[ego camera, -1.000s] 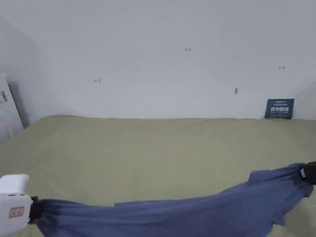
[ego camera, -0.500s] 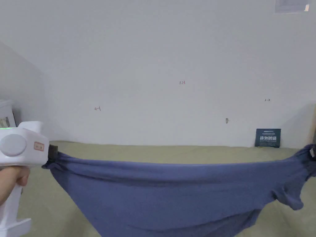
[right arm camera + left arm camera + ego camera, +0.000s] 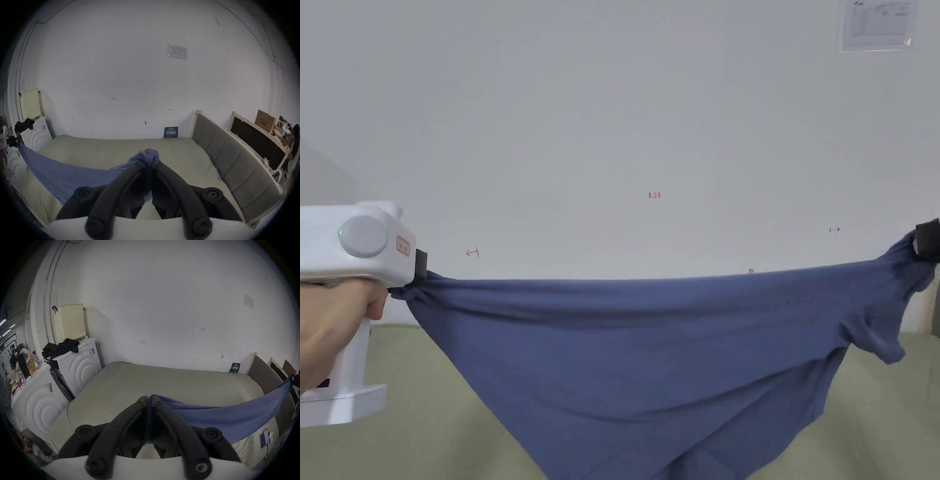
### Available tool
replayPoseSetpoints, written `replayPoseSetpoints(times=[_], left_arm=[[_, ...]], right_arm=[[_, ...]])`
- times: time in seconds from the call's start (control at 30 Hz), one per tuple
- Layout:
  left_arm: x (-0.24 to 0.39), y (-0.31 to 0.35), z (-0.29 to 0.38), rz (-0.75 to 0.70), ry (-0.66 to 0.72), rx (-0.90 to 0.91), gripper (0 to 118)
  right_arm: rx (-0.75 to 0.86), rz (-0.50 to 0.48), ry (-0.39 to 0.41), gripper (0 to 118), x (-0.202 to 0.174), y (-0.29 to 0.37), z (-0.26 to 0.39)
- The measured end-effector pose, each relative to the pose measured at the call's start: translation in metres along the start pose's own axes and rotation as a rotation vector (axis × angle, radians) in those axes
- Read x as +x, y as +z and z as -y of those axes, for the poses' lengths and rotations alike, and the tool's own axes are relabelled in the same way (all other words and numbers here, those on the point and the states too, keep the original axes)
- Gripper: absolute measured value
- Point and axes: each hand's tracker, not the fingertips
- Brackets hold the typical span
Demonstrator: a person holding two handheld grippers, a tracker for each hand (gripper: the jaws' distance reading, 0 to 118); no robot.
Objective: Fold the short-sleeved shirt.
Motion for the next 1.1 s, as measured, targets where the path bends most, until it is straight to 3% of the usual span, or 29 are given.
replayPoseSetpoints(times=[0.03, 0.07, 0.17, 0.2, 0.23, 0.43, 0.57, 0.8, 0.87, 0.97, 1.1], left_arm=[[0.004, -0.009, -0.007, -0.001, 0.000, 0.001, 3], [0.007, -0.017, -0.012, -0.001, 0.003, 0.004, 3], [0.018, -0.041, -0.022, -0.006, 0.003, 0.009, 3], [0.022, -0.049, -0.025, -0.015, -0.007, 0.010, 3], [0.025, -0.055, -0.026, -0.013, -0.006, 0.014, 3], [0.040, -0.104, -0.023, -0.020, -0.008, -0.005, 3], [0.042, -0.133, 0.000, -0.031, -0.007, -0.048, 3], [0.036, -0.151, 0.091, -0.007, -0.049, -0.142, 3], [0.032, -0.146, 0.128, 0.031, -0.075, -0.191, 3], [0.021, -0.128, 0.185, 0.049, -0.122, -0.235, 3], [-0.001, -0.076, 0.259, 0.088, -0.125, -0.298, 3]], right_arm=[[-0.007, 0.004, 0.011, 7, 0.004, 0.027, 0.025], [-0.011, 0.056, 0.027, 7, 0.008, 0.003, 0.008], [-0.004, 0.059, 0.017, 7, 0.011, 0.000, 0.014], [-0.038, 0.012, -0.003, 7, 0.004, -0.061, -0.022], [-0.032, 0.018, 0.005, 7, 0.004, -0.077, -0.029], [-0.038, 0.083, -0.011, 7, 0.003, -0.120, -0.020], [-0.058, 0.077, 0.028, 7, -0.025, -0.122, 0.017], [-0.192, 0.047, -0.051, 7, -0.008, -0.142, 0.114], [-0.231, 0.035, -0.098, 7, -0.002, -0.128, 0.151], [-0.297, 0.014, -0.093, 7, 0.007, -0.097, 0.210], [-0.347, -0.004, -0.161, 7, 0.027, -0.026, 0.292]])
